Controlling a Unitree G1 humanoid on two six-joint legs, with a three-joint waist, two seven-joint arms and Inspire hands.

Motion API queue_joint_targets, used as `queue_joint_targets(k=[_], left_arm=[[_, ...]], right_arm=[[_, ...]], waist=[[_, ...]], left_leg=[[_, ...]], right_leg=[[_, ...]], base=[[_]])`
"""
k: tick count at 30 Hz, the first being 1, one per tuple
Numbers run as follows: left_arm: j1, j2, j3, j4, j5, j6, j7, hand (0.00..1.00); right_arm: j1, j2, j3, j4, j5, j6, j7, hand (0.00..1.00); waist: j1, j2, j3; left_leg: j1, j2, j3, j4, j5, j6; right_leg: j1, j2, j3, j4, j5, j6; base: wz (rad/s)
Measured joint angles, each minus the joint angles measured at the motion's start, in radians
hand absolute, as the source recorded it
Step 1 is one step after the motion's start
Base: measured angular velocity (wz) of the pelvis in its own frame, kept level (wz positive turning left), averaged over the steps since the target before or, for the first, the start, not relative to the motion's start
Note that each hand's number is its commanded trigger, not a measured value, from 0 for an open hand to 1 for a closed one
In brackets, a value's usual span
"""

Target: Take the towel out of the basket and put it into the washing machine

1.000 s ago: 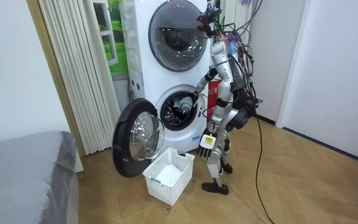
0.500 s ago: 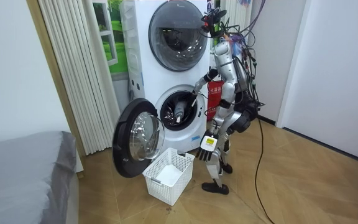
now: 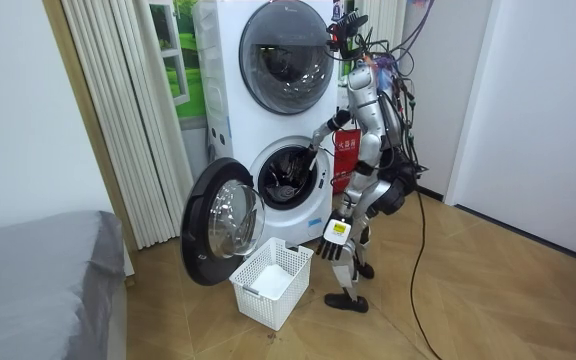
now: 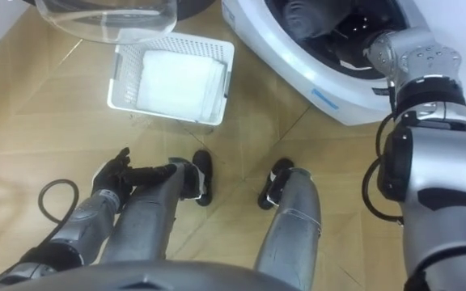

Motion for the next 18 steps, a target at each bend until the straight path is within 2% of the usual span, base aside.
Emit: queue_joint_targets(k=[8,11,16,18], left_arm=[[-0.001,-0.01,-0.001,-0.001,0.045,0.007,0.019,0.0],[-0.01,-0.012,-0.004,0.009,0.049,0.017,0.013,0.0],[-0.02,-0.006,0.009,0.031,0.061,0.033,-0.021,0.0],[-0.029,-0.006,0.009,0.057,0.086,0.039,-0.036,0.0]], right_arm=[[0.0,0.0,0.0,0.007,-0.003,-0.01,-0.009,0.0],[0.001,0.002,0.0,0.043,-0.018,-0.027,-0.003,0.0],[0.043,0.002,0.0,0.065,-0.04,-0.041,0.066,0.0],[0.099,0.003,0.003,0.065,-0.065,-0.062,0.123,0.0]], waist=[[-0.003,0.012,-0.0016],[0.006,0.015,-0.0004],[0.015,0.032,0.0003],[0.029,0.04,0.0009]], left_leg=[[0.014,0.001,-0.002,-0.014,0.004,0.005],[0.044,0.001,0.005,-0.031,0.005,0.007],[0.099,0.008,-0.001,-0.085,0.014,0.003],[0.147,0.009,0.002,-0.122,0.017,0.003]], right_leg=[[0.022,0.012,0.003,-0.024,0.006,0.004],[0.049,0.013,0.004,-0.039,0.006,0.004],[0.116,0.051,0.006,-0.114,0.023,0.009],[0.165,0.061,0.004,-0.157,0.039,0.012]], base=[[0.01],[0.0],[0.0],[-0.07]])
